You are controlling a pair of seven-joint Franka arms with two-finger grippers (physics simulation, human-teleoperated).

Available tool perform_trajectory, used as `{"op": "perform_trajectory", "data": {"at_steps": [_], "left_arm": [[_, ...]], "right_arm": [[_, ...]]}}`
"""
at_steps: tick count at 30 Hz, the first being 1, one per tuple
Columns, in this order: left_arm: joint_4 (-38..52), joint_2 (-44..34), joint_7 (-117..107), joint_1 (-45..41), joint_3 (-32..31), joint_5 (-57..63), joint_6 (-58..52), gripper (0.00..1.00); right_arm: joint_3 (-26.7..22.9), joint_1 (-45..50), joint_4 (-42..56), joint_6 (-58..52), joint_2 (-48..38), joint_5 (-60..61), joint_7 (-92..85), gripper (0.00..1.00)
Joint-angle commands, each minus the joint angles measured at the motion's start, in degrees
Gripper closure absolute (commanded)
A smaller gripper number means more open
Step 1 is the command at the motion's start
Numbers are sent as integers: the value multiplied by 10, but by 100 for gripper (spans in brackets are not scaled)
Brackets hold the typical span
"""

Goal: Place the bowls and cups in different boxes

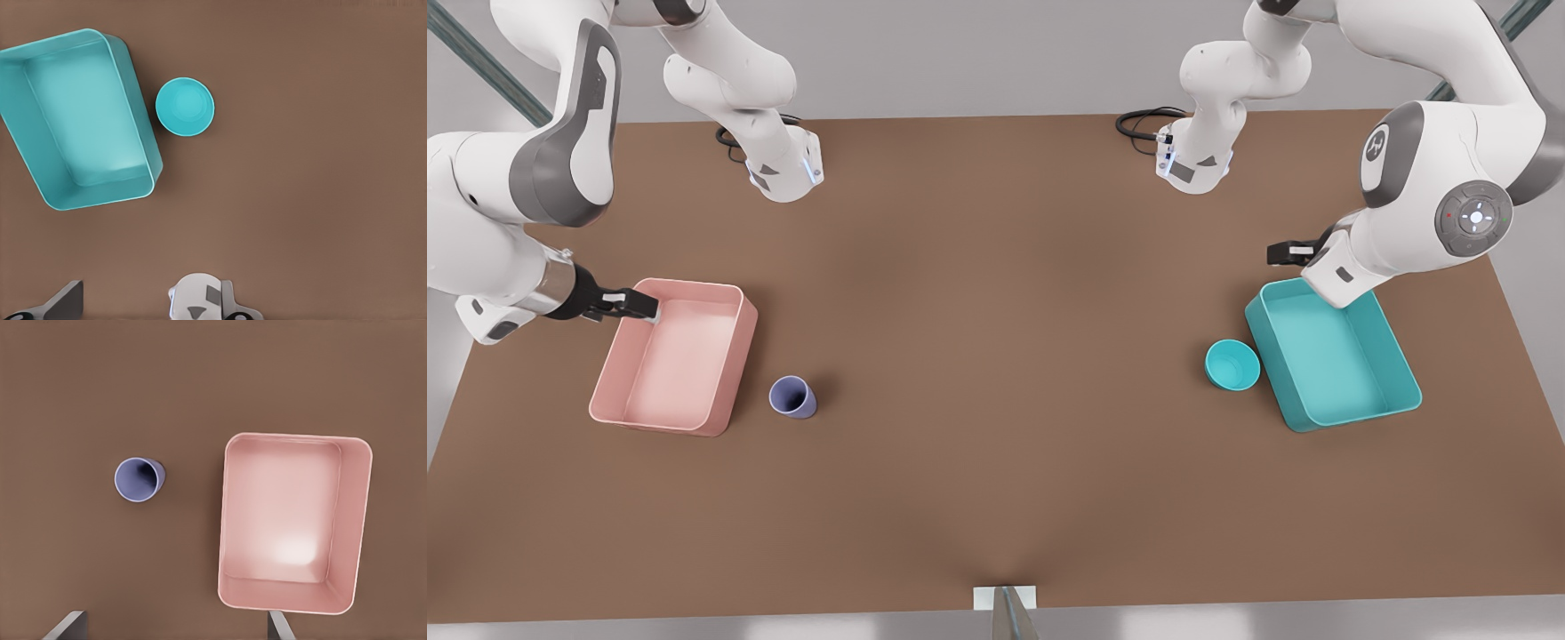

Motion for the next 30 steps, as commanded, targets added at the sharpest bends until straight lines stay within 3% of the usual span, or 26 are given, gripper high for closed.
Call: {"op": "perform_trajectory", "data": {"at_steps": [1,4,8,11,12,13,16,20,26,30], "left_arm": [[0,-1,-10,0,0,0,1,0],[0,-1,-10,0,0,0,1,0],[0,-1,-10,0,0,0,3,0],[0,11,-10,-3,0,3,6,0],[-4,34,-11,-22,0,10,40,0],[-49,85,-15,-73,0,85,161,0],[-66,178,-30,-74,0,96,316,0],[-173,211,-28,-75,4,131,478,0],[-260,233,-29,-61,25,131,512,0],[-272,253,-33,-58,29,131,513,0]], "right_arm": [[0,0,0,5,-1,0,0,0],[0,22,4,20,15,6,23,0],[0,98,25,131,117,-1,38,0],[1,102,22,195,158,5,39,0],[0,101,20,203,170,6,39,0],[0,95,9,214,175,7,39,0],[-1,101,-37,263,177,13,56,0],[0,109,-92,317,188,22,73,0],[0,102,-174,404,173,22,72,0],[0,102,-195,432,183,37,72,0]]}}
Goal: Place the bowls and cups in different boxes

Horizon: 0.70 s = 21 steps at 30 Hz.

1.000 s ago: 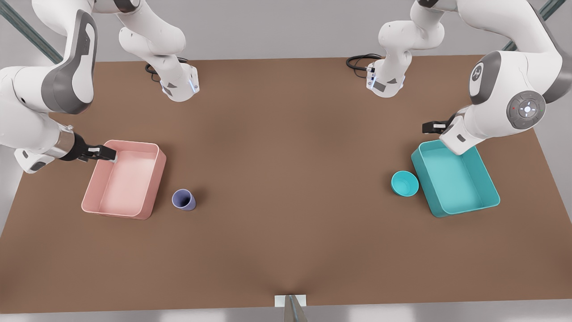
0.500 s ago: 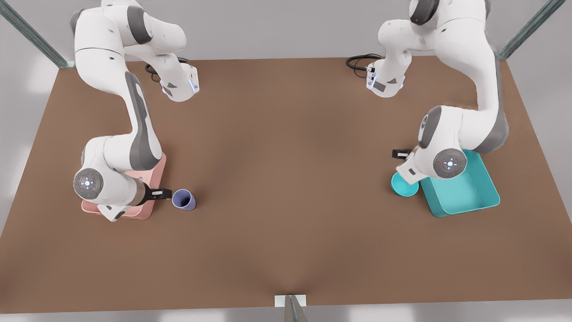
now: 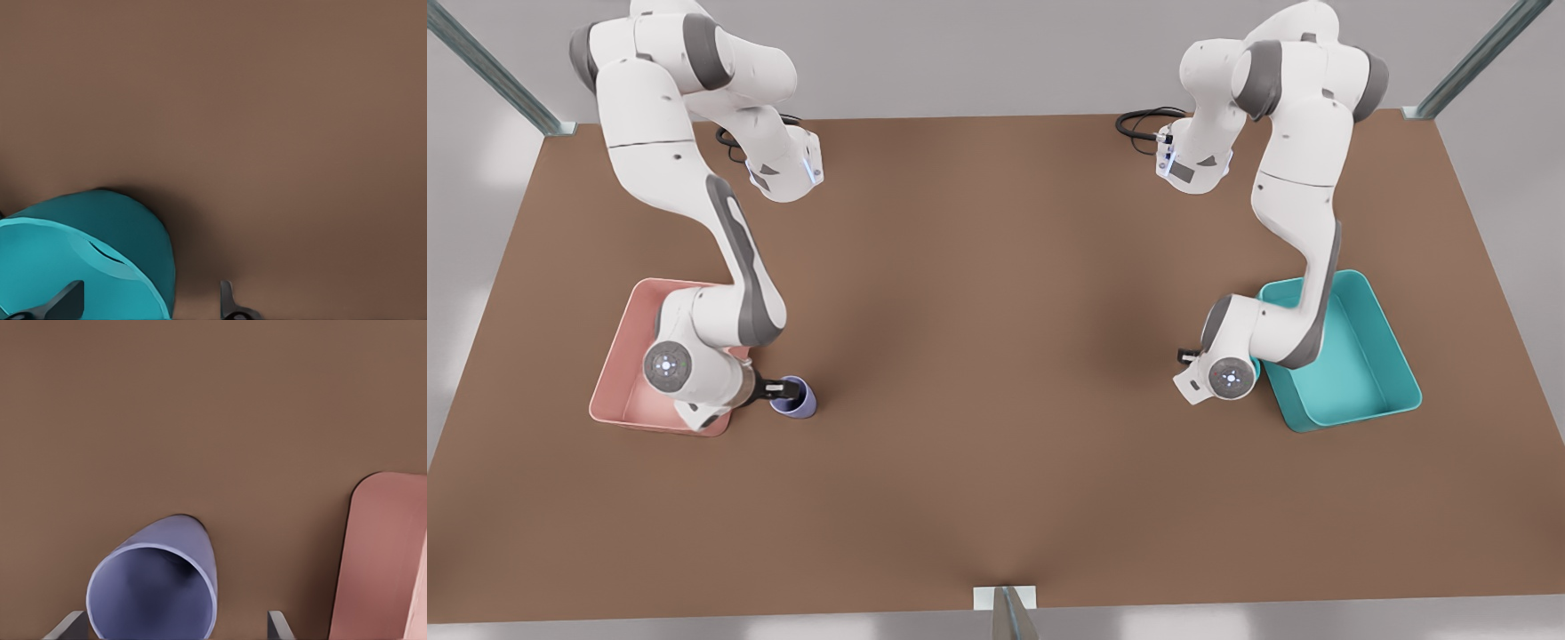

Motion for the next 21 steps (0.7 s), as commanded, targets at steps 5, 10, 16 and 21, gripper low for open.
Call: {"op": "perform_trajectory", "data": {"at_steps": [5,10,16,21], "left_arm": [[-2,-2,-25,-5,1,1,33,71],[2,-16,-26,-16,1,1,8,79],[91,-122,-34,-8,13,2,-198,79],[113,-120,-28,61,76,-1,-170,79]], "right_arm": [[0,-3,-26,76,5,18,21,0],[0,-13,-52,100,8,19,21,0],[0,-13,-59,109,22,31,21,0],[0,-13,-59,108,26,31,13,45]]}}
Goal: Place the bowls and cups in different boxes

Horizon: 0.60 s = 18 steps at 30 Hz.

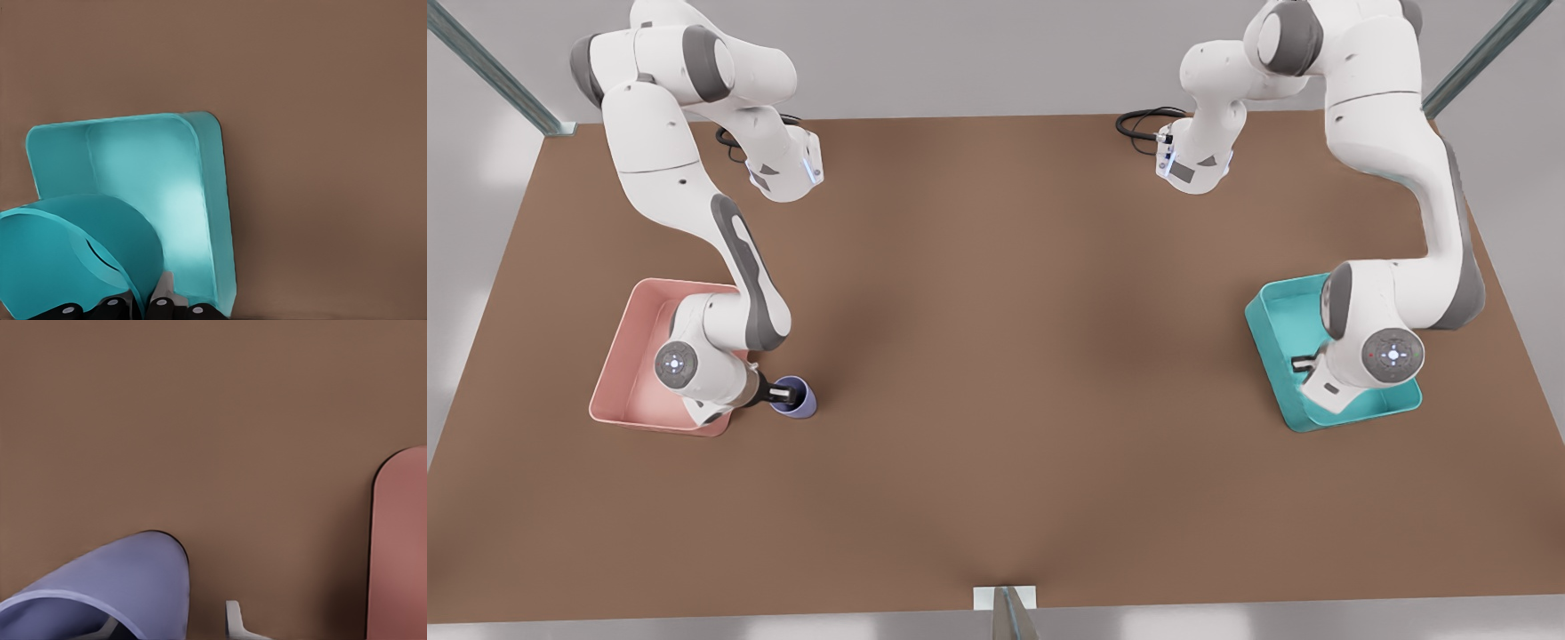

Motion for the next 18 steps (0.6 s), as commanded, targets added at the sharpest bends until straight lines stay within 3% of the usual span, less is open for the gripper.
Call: {"op": "perform_trajectory", "data": {"at_steps": [1,4,5,10,13,16,17,18], "left_arm": [[-6,4,0,12,7,-4,-5,79],[-36,24,-1,28,7,-4,73,79],[-53,31,-1,39,8,-4,110,79],[-73,58,-1,53,15,-4,176,79],[-75,87,-1,59,15,-4,200,79],[-75,98,-1,59,15,-3,204,75],[-75,98,-1,59,15,-4,204,30],[-74,97,-1,59,15,-4,198,10]], "right_arm": [[0,0,0,5,1,-2,1,57],[0,3,3,4,4,-1,2,76],[0,2,6,2,4,-1,3,79],[0,1,11,-25,-46,-1,-12,79],[-7,-22,10,-147,-157,-13,-70,79],[-7,-100,42,-258,-208,-40,-181,79],[-7,-131,61,-286,-208,-45,-219,79],[-7,-158,63,-287,-202,-50,-252,79]]}}
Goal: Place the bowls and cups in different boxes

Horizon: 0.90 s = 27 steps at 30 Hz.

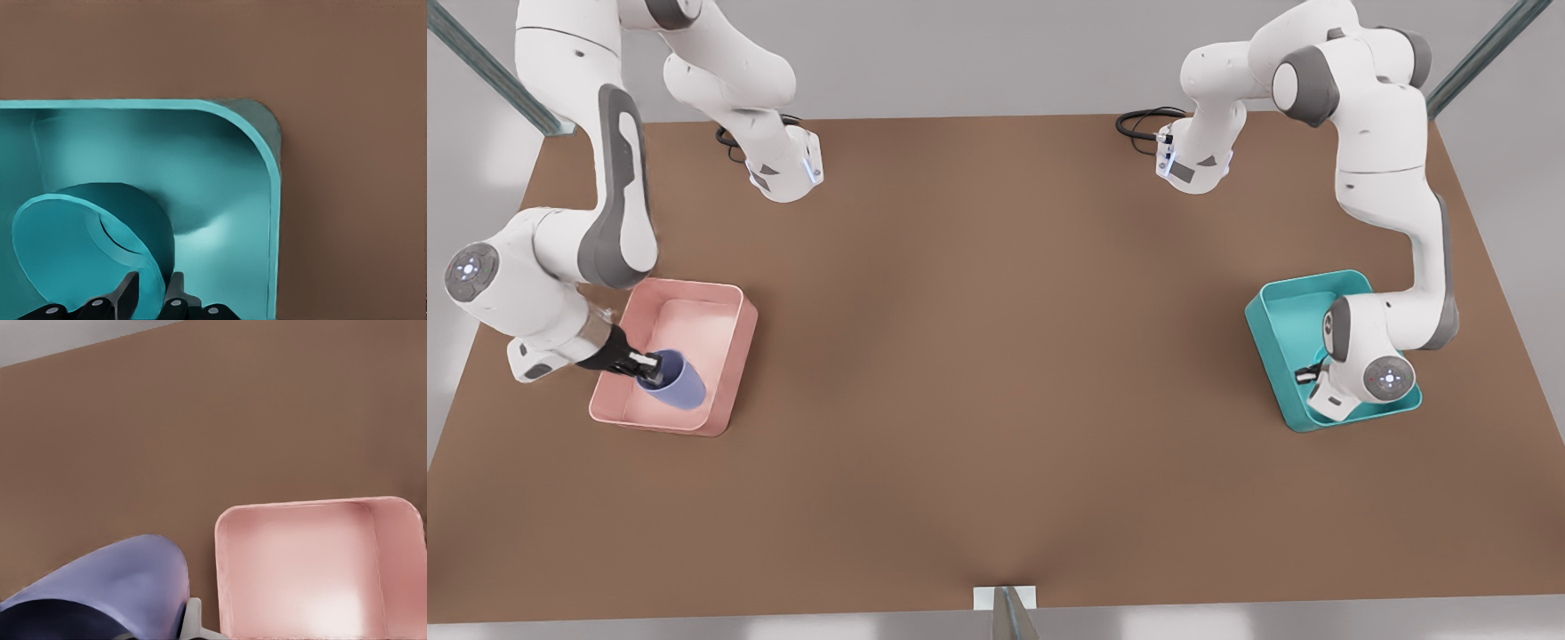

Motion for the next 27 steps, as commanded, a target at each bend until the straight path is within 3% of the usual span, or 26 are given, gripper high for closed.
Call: {"op": "perform_trajectory", "data": {"at_steps": [1,4,7,9,11,21,22,23,24,27], "left_arm": [[1,-7,1,-1,-1,-1,14,4],[35,-107,1,-8,-15,-45,-148,0],[178,-159,1,-23,-52,-107,-383,0],[202,-218,1,-69,-89,-123,-396,0],[216,-246,3,-77,-85,-145,-400,0],[240,-240,3,-74,-87,-143,-457,0],[240,-240,2,-74,-87,-143,-458,0],[240,-240,2,-74,-88,-142,-465,0],[240,-240,2,-74,-88,-142,-468,0],[240,-240,2,-75,-88,-143,-469,0]], "right_arm": [[0,-41,7,-114,17,-21,-201,79],[0,-69,15,-82,68,-33,-212,79],[1,-69,14,-23,113,-28,-212,79],[1,-69,14,-1,134,-26,-212,79],[1,-69,14,15,151,-26,-212,79],[4,-68,8,89,212,-19,-211,79],[6,-68,14,90,228,-18,-211,51],[6,-67,14,90,230,-12,-211,13],[7,-66,14,90,230,-12,-211,0],[7,-66,14,84,225,-12,-211,0]]}}
